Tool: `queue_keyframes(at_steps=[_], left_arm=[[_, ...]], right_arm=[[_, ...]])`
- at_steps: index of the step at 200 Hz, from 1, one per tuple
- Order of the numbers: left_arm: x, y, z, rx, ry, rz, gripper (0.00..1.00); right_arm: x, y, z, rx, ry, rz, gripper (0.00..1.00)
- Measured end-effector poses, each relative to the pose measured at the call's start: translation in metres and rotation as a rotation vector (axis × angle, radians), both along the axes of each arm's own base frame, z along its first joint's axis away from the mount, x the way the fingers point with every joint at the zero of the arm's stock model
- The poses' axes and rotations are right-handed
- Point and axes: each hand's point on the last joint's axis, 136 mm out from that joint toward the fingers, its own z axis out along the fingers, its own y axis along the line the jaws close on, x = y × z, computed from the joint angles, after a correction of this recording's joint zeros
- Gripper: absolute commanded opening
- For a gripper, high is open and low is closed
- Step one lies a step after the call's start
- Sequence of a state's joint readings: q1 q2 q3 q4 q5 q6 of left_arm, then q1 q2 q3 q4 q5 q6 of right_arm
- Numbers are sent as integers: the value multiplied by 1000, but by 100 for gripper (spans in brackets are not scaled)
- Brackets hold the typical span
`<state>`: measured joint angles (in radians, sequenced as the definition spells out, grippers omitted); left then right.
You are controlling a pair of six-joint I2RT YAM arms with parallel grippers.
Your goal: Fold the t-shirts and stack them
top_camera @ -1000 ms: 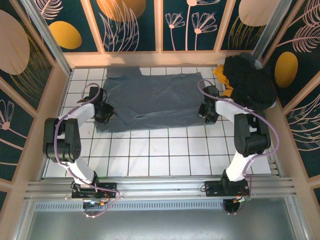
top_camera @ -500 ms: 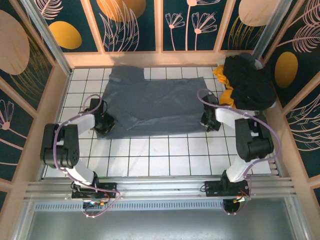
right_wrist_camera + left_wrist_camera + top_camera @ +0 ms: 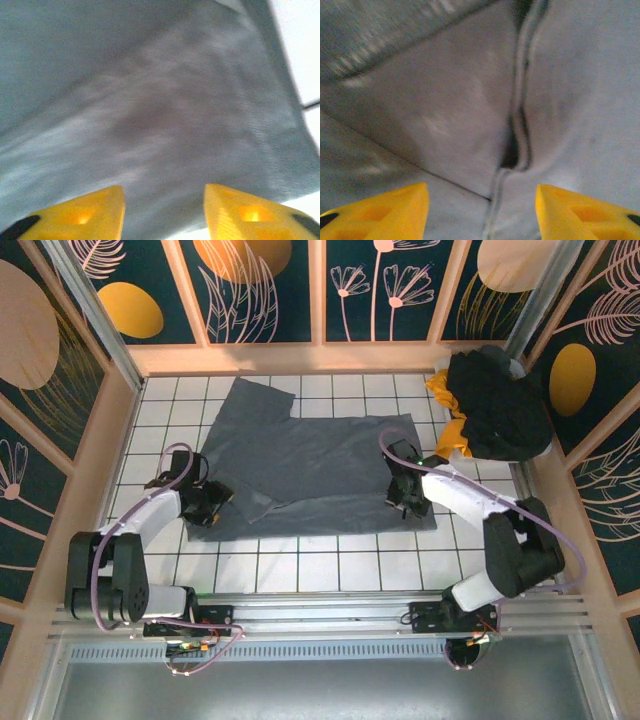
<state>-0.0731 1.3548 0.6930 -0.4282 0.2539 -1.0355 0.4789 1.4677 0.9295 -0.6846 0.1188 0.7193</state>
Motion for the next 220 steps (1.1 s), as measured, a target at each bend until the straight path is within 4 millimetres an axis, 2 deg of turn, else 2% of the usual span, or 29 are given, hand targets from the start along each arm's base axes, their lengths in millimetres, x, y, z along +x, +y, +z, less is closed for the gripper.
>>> queue_keyframes(at_steps=[25, 39, 52, 108, 187, 206, 220], left_arm=[[-6, -34, 7, -80, 14, -12, 53], [-10, -52, 9, -118, 30, -18, 52], [-13, -59, 10, -133, 42, -14, 51], [-18, -61, 3, -119, 87, 28, 50], [-25, -67, -18, -79, 156, 29, 50], [-26, -69, -21, -77, 163, 31, 47], [-25, -71, -22, -80, 162, 35, 38]], right_arm=[[24, 38, 36, 142, -121, 97, 52], [32, 52, 44, 195, -147, 139, 52], [36, 60, 46, 226, -153, 167, 52], [37, 74, 40, 283, -129, 198, 52], [45, 82, 35, 295, -113, 204, 52], [48, 84, 37, 298, -118, 205, 52], [49, 85, 38, 301, -121, 206, 51]])
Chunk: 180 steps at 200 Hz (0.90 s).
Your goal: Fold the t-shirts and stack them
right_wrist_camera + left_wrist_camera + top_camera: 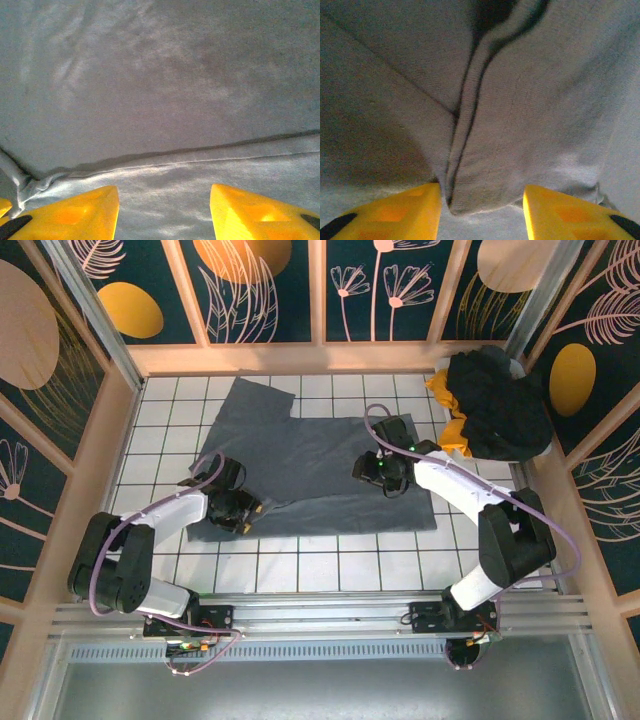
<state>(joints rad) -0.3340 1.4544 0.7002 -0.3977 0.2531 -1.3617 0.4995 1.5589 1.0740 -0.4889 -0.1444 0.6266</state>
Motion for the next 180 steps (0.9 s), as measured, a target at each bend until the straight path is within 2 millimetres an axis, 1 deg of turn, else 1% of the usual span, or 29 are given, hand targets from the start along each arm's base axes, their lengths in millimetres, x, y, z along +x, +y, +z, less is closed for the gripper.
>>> queue_keyframes(at_steps=[30, 33, 43, 78, 100, 122, 138, 157, 180], left_arm=[[7, -3, 2, 5, -10, -1, 15], [9, -3, 4, 7, -15, 6, 10], [16, -3, 9, 12, -35, -1, 0], [50, -10, 32, 24, -119, -18, 0], [70, -15, 37, 49, -139, -56, 0], [94, -25, 47, 71, -178, -115, 0], [111, -37, 53, 83, -201, -175, 0], [128, -51, 53, 106, -214, -259, 0], [134, -62, 45, 144, -196, -365, 0]], right_arm=[[0, 1, 1, 4, 0, 2, 51], [0, 1, 1, 4, 0, 2, 51], [0, 1, 1, 4, 0, 2, 51], [0, 1, 1, 4, 0, 1, 51], [1, 0, 1, 4, 0, -1, 51], [2, -3, 1, 5, 0, -9, 51], [4, -5, 1, 5, 0, -17, 51], [5, -7, 1, 7, 1, -23, 51], [6, -9, 1, 9, 2, -28, 51]])
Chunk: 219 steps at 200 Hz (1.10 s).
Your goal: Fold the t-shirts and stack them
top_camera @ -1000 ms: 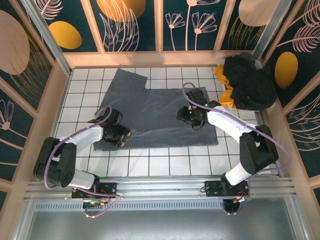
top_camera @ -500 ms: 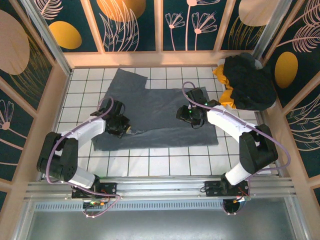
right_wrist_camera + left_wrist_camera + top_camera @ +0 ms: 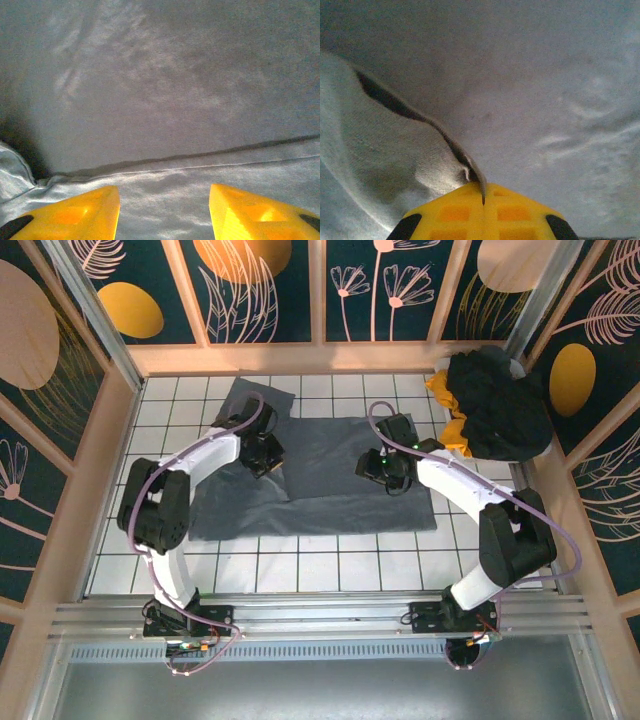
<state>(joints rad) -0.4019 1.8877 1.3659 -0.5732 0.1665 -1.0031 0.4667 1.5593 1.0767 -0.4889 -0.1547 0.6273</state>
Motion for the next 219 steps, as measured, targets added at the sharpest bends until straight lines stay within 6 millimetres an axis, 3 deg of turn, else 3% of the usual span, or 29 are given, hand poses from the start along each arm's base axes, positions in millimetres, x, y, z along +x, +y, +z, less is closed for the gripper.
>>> queue_keyframes(at_steps=[41, 48, 61, 67, 76, 93, 111, 126, 141, 160, 178, 200, 219], left_arm=[[5, -10, -19, 93, 40, -161, 0], [4, -10, -22, 109, 47, -181, 13], [4, -7, -25, 144, 56, -208, 50], [3, -5, -26, 160, 57, -213, 58], [3, 0, -24, 188, 58, -218, 61], [8, 6, -17, 226, 37, -208, 59], [9, 16, -4, 258, 0, -181, 49], [0, 28, 9, 252, -28, -143, 40], [-18, 53, 11, 219, -25, -66, 31], [-40, 99, -7, 189, 34, 65, 26], [-60, 137, -33, 187, 111, 179, 25], [-79, 156, -59, 171, 165, 253, 22], [-81, 162, -58, 137, 125, 302, 24]], right_arm=[[2, -3, 0, 4, 2, -10, 51], [2, -4, 0, 4, 2, -11, 51], [2, -4, 0, 7, 3, -12, 51], [2, -4, 0, 6, 3, -12, 51], [2, -4, 0, 7, 4, -12, 51], [1, -6, -3, 1, 9, -15, 51], [-4, -15, -14, -11, 23, -37, 47], [-15, -32, -30, -28, 58, -77, 42], [-26, -53, -45, -53, 99, -133, 40], [-36, -73, -61, -92, 143, -183, 40], [-42, -79, -69, -115, 165, -196, 38], [-48, -84, -86, -153, 216, -203, 37], [-49, -85, -91, -164, 233, -214, 37]])
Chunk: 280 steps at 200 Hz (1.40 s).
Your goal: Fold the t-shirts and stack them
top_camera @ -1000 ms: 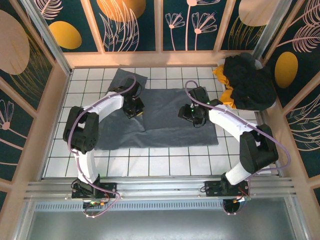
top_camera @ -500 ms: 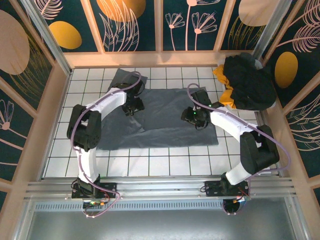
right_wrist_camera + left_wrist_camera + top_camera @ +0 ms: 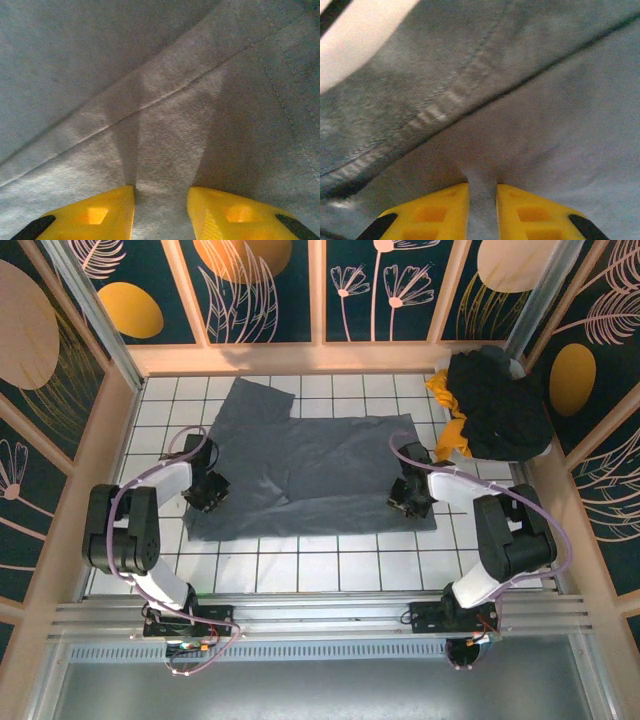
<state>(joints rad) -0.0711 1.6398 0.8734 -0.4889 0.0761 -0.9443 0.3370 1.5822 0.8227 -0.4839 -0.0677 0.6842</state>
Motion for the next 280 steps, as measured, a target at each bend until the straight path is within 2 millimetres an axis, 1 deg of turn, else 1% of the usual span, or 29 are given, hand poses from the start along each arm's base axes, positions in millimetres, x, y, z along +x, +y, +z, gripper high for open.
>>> queue_keyframes(at_steps=[24, 44, 81, 106, 116, 130, 141, 154, 164, 175, 187, 193, 194, 209, 210, 216, 225, 227, 238, 250, 265, 280], left_arm=[[-8, 3, -1, -12, -33, 30, 23], [-17, 9, -2, -27, -47, 61, 22], [-36, 23, -1, -18, -39, 113, 22], [-53, 31, -1, 10, -6, 138, 21], [-60, 34, -1, 20, 6, 150, 20], [-70, 38, 0, 37, 30, 161, 20], [-76, 42, 2, 59, 56, 168, 23], [-75, 47, 9, 85, 69, 174, 25], [-62, 50, 22, 96, 45, 179, 29], [-34, 51, 40, 92, -19, 185, 32], [4, 51, 58, 78, -92, 178, 34], [22, 50, 64, 70, -114, 166, 35], [28, 50, 66, 68, -123, 166, 35], [79, 48, 77, 57, -182, 132, 35], [85, 48, 77, 56, -188, 128, 35], [104, 49, 79, 58, -205, 114, 35], [136, 49, 78, 65, -234, 83, 35], [141, 49, 78, 66, -237, 78, 35], [175, 50, 74, 74, -262, 43, 35], [207, 51, 69, 87, -285, 7, 34], [239, 54, 62, 116, -312, -32, 34], [262, 56, 57, 133, -336, -61, 33]], right_arm=[[-4, 1, -2, -16, -10, 1, 37], [-16, 5, -3, -15, -8, 9, 37], [-44, 15, -5, 7, 9, 36, 38], [-70, 24, -6, 36, 34, 66, 40], [-79, 26, -6, 52, 47, 73, 41], [-86, 29, -1, 76, 51, 74, 46], [-89, 29, 3, 79, 58, 78, 51], [-93, 25, 7, 59, 66, 83, 55], [-90, 22, 15, 40, 50, 83, 57], [-79, 23, 27, 30, 7, 94, 57], [-55, 30, 49, 43, -72, 103, 56], [-40, 33, 59, 52, -113, 101, 56], [-37, 33, 62, 54, -123, 100, 56], [2, 37, 84, 68, -215, 83, 56], [6, 37, 86, 68, -224, 81, 56], [20, 37, 91, 73, -255, 71, 56], [40, 34, 95, 72, -284, 56, 55], [44, 34, 96, 72, -289, 52, 55], [61, 30, 96, 68, -304, 35, 55], [75, 25, 95, 59, -306, 24, 55], [88, 25, 97, 52, -314, 29, 54], [99, 28, 103, 52, -331, 41, 52]])
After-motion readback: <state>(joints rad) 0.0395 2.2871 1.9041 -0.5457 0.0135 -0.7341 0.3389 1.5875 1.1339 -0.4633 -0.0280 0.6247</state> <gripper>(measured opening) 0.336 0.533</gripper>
